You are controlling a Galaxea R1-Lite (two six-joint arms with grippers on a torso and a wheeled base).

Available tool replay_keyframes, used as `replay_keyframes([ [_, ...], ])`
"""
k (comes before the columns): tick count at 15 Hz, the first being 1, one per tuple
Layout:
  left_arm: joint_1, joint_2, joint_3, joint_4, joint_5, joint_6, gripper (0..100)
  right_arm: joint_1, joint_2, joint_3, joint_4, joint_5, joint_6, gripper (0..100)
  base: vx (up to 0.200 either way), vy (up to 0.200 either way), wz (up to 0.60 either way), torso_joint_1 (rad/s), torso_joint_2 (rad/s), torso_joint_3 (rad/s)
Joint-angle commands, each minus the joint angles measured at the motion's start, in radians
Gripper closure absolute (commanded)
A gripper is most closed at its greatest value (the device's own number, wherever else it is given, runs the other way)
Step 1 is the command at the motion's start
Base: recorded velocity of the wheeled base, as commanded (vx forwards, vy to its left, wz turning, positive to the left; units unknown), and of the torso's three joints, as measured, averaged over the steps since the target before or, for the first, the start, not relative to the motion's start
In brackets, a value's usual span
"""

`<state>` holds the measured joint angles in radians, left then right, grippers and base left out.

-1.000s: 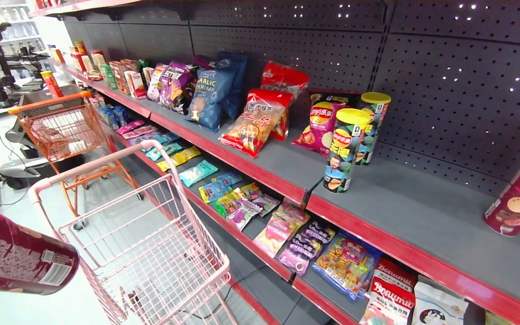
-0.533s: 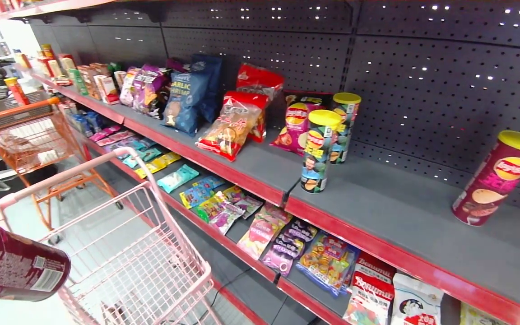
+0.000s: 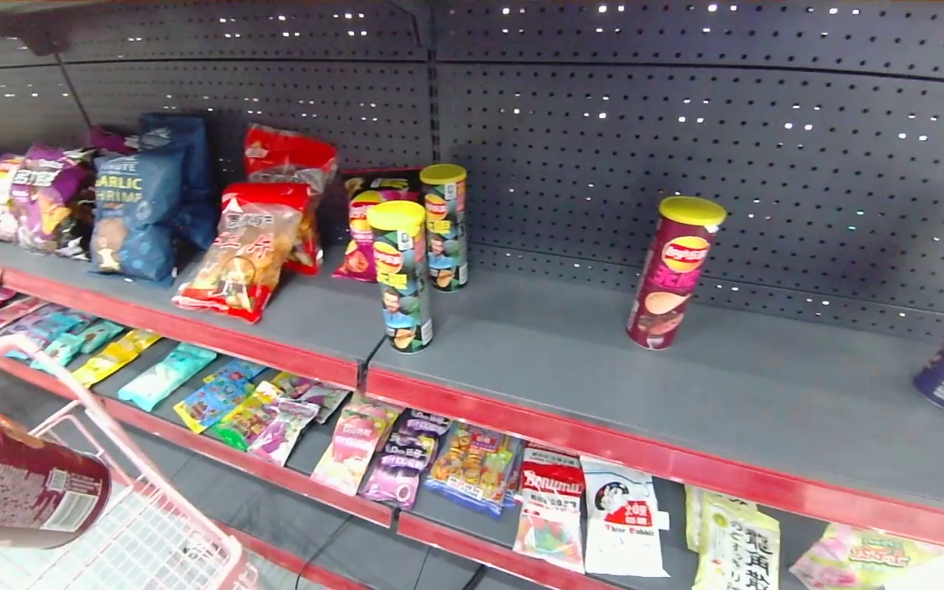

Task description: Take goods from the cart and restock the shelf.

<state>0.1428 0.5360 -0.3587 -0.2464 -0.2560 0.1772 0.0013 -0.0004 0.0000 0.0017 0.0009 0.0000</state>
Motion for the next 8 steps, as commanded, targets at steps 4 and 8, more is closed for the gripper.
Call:
replay_keyframes([
  [4,0.003,-0.002,0.000,0.016,0.027,0.096,100,0.000,0.000,0.000,0.000,0.001,0.000,0,0.000,0.000,-0.30,0.004,0.00,0.000],
  [8,0.003,-0.004,0.000,0.018,0.047,0.097,100,0.000,0.000,0.000,0.000,0.001,0.000,0,0.000,0.000,0.00,0.000,0.00,0.000],
])
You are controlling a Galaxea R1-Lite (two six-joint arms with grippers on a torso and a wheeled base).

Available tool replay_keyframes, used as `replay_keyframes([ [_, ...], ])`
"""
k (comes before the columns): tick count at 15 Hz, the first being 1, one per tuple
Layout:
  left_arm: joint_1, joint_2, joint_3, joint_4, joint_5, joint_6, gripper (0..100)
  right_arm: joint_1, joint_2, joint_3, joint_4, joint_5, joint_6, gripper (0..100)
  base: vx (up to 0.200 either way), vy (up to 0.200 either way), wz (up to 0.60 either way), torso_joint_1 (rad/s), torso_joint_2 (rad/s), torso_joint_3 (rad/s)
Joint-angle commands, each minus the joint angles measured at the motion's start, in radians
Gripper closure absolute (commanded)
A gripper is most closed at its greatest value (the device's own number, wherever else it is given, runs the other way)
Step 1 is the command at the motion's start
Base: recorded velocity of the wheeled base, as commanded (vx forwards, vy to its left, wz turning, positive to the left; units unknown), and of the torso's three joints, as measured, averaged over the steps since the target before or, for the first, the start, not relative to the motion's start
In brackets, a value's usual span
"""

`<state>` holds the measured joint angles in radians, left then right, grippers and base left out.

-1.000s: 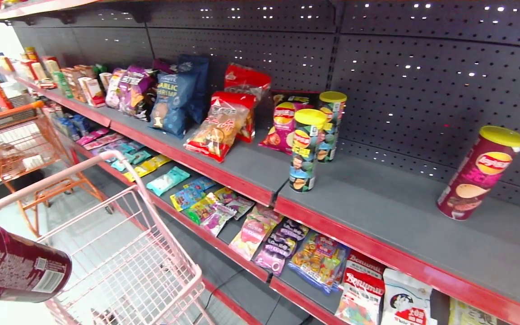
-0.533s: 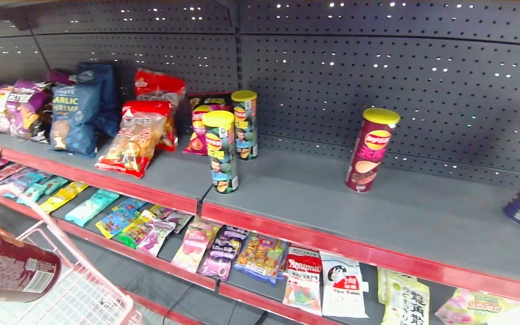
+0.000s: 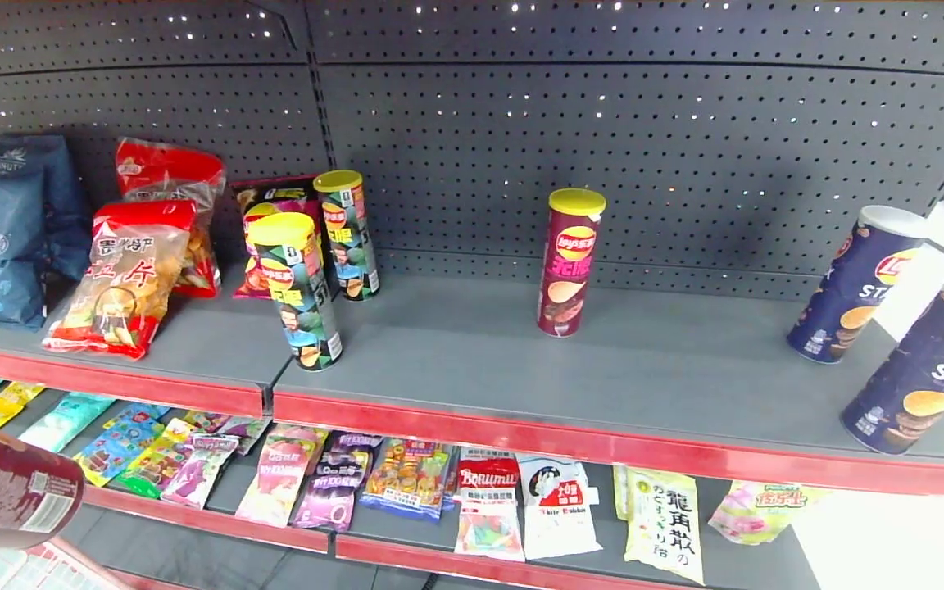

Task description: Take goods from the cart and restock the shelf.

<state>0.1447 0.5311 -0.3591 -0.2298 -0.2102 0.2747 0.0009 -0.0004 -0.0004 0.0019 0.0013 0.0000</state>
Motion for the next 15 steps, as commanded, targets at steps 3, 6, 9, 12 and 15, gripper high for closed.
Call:
replay_keyframes([
  [3,0.001,-0.006,0.005,0.001,0.011,0.000,100,0.001,0.000,0.000,0.000,0.000,-0.002,0,0.200,0.000,0.00,-0.007,0.00,0.002],
  [6,0.000,-0.029,0.009,0.001,0.005,0.000,100,0.001,0.000,0.000,0.000,0.006,-0.002,0,0.000,0.000,0.00,0.000,0.00,0.000],
  [9,-0.004,-0.063,0.028,0.001,-0.003,0.000,100,0.004,0.014,0.000,0.000,0.008,-0.011,0,0.000,0.000,0.00,0.000,0.00,0.000],
  [12,-0.004,-0.102,0.040,0.001,0.003,-0.002,100,0.019,0.122,-0.174,-0.002,0.108,-0.040,0,0.000,0.000,0.00,0.000,0.00,0.000],
  [15,-0.004,-0.128,0.054,0.001,-0.001,-0.005,100,0.085,0.539,-0.426,-0.014,0.243,-0.141,0,0.000,0.000,0.00,0.000,0.00,0.000],
])
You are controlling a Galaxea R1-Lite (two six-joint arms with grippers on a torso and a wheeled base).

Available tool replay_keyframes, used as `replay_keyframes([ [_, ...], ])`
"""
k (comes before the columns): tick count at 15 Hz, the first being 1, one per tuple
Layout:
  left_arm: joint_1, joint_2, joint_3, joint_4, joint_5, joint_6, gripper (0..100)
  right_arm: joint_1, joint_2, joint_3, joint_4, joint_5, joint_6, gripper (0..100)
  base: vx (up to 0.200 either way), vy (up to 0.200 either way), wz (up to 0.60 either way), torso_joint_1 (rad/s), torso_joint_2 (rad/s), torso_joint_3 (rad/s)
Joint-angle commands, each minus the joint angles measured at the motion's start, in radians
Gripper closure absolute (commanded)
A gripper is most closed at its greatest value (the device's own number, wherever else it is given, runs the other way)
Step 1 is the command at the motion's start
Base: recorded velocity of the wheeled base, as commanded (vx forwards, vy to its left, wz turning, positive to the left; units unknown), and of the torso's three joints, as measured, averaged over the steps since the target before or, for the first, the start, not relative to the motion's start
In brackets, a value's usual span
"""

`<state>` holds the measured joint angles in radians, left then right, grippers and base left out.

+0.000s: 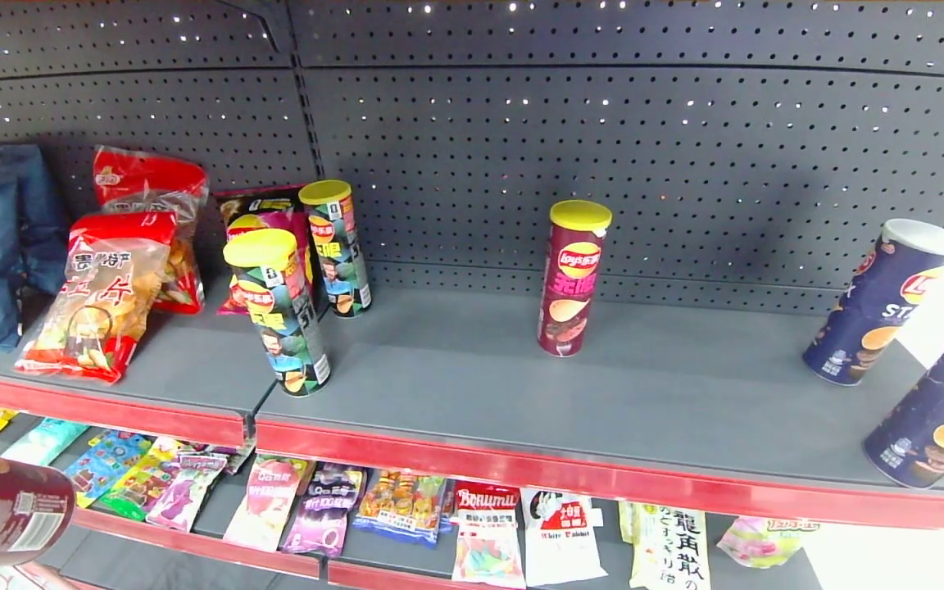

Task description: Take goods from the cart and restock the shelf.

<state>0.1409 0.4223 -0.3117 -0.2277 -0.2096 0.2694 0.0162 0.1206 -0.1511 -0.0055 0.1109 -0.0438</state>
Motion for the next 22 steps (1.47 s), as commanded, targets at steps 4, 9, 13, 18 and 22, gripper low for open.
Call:
replay_keyframes([
  [4,0.002,-0.048,0.008,0.014,0.007,0.001,100,0.237,0.853,-0.383,-0.272,0.138,-0.116,0,0.000,0.000,0.00,0.000,0.00,0.000],
  [9,0.005,-0.062,-0.001,0.087,0.078,0.004,100,0.413,1.314,-0.528,-0.530,0.101,-0.045,0,0.000,0.000,0.00,0.000,0.00,0.000],
  [13,0.003,-0.065,-0.003,0.087,0.104,0.001,100,0.432,1.544,-0.680,-0.625,0.093,-0.039,0,0.000,0.000,0.00,0.000,0.00,0.000],
  [18,0.003,-0.085,0.008,0.097,0.104,-0.007,100,0.429,1.647,-0.722,-0.626,0.056,-0.031,0,0.000,0.000,0.00,0.000,0.00,0.000],
  [22,0.003,-0.083,0.002,0.108,0.105,-0.007,100,0.412,1.686,-0.743,-0.636,0.033,-0.021,0,0.000,0.000,0.00,0.000,0.00,0.000],
])
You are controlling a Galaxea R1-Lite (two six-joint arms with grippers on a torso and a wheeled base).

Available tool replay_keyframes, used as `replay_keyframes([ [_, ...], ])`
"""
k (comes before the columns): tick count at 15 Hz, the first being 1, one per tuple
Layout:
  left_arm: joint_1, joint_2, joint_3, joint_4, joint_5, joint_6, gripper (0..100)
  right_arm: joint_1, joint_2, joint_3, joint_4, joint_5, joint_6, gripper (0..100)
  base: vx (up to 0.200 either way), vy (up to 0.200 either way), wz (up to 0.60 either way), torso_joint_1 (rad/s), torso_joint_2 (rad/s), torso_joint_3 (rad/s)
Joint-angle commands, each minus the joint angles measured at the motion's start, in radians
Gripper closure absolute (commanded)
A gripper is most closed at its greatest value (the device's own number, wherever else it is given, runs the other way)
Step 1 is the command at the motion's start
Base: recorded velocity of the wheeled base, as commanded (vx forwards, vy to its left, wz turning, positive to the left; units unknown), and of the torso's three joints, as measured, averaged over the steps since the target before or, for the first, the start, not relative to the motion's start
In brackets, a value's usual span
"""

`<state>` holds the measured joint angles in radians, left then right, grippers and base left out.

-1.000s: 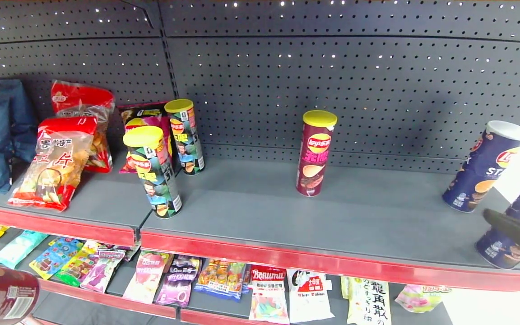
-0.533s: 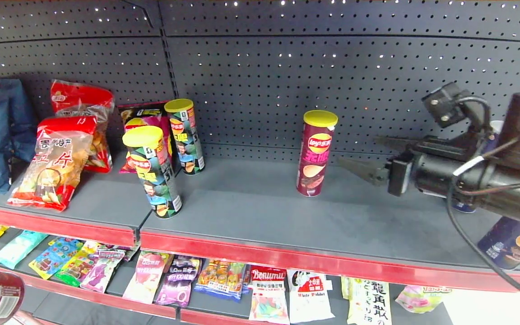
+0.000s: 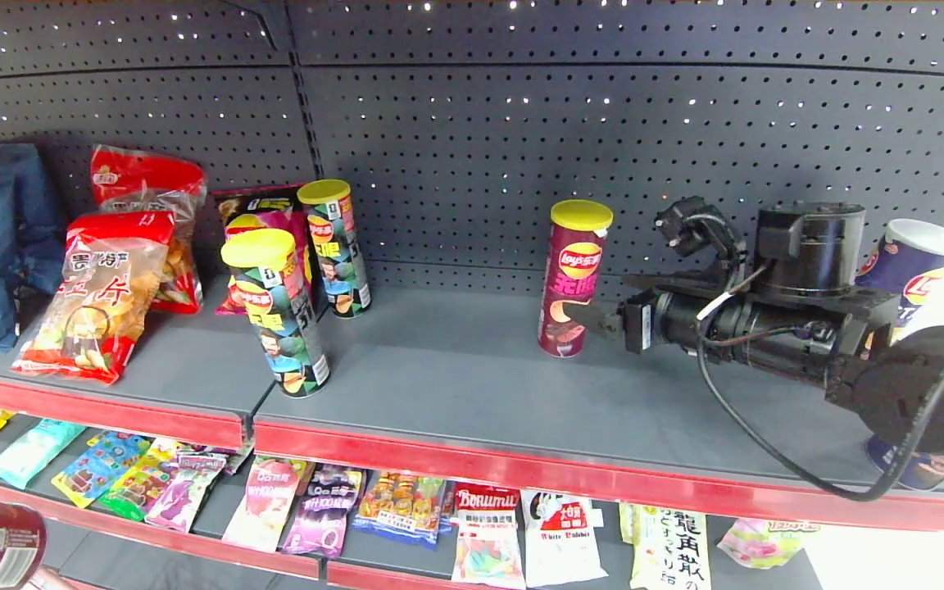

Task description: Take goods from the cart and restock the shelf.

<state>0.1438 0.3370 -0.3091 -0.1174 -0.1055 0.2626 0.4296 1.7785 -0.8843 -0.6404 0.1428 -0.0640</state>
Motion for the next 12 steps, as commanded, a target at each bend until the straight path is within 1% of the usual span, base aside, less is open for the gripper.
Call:
replay_keyframes([
  [1,0.000,0.002,0.004,-0.002,0.000,0.000,100,-0.003,0.073,-0.048,-0.031,-0.040,0.018,0,0.000,0.000,0.00,0.000,0.00,0.000],
  [2,0.000,0.002,0.005,-0.002,0.001,0.000,100,-0.003,0.105,-0.078,-0.047,-0.078,0.023,0,0.000,0.000,0.00,0.000,0.00,0.000],
  [6,0.000,0.000,0.002,-0.002,0.001,0.000,100,-0.020,0.145,-0.107,-0.048,-0.100,0.023,0,0.000,0.000,0.00,0.000,0.00,0.000],
  [9,0.000,0.002,0.001,-0.002,0.001,0.000,100,-0.031,0.200,-0.183,-0.056,-0.158,0.027,0,0.000,0.000,0.00,0.000,0.00,0.000],
  [12,0.000,0.002,-0.001,-0.002,0.001,0.000,100,-0.022,0.211,-0.231,-0.053,-0.157,0.033,0,0.000,0.000,0.00,0.000,0.00,0.000],
])
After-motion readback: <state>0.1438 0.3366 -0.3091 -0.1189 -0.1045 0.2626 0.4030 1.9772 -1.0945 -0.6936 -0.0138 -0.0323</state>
